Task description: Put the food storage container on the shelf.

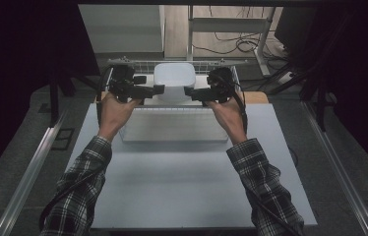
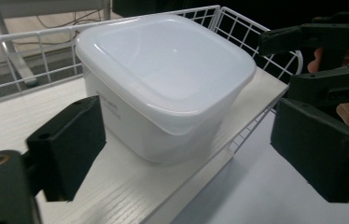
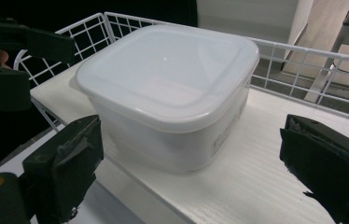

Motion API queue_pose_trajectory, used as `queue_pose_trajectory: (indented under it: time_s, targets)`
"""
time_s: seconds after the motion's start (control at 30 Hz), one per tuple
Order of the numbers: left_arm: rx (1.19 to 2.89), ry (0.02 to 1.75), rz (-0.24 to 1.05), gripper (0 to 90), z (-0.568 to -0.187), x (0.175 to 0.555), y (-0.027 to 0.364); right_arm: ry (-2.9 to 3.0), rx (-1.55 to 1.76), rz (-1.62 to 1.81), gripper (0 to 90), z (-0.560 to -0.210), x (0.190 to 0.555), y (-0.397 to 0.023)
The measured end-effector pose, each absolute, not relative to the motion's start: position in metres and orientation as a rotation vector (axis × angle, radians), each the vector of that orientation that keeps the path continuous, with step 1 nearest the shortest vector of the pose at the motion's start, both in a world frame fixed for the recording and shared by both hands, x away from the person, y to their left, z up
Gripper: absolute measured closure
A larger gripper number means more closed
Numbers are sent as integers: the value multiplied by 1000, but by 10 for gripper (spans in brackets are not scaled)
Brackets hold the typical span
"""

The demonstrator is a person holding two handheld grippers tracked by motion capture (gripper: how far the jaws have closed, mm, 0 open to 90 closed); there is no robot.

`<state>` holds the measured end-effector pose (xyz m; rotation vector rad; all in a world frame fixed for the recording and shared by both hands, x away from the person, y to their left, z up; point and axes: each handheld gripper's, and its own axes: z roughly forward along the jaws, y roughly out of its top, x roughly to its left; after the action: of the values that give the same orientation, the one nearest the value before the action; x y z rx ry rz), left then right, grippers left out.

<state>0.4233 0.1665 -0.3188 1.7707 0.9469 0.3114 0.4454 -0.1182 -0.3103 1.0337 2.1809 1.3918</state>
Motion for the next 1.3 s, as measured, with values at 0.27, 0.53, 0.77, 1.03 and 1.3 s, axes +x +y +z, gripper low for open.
queue_pose_trajectory:
  time_s: [0.27,0.53,0.77,1.03,1.3]
  targets:
    - [1788,900,332,44,-326,413,169,2210,1005,1407,45,-314,439,-119]
    - [1799,854,325,37,-336,400,172,2233,976,1402,38,-319,432,-119]
    - [1799,844,334,16,-342,388,177,2259,939,1389,31,-324,424,-120]
    - [1822,832,326,10,-351,378,176,2286,889,1359,20,-330,412,-120]
    - [1879,804,312,9,-365,369,169,2300,859,1357,14,-334,400,-125]
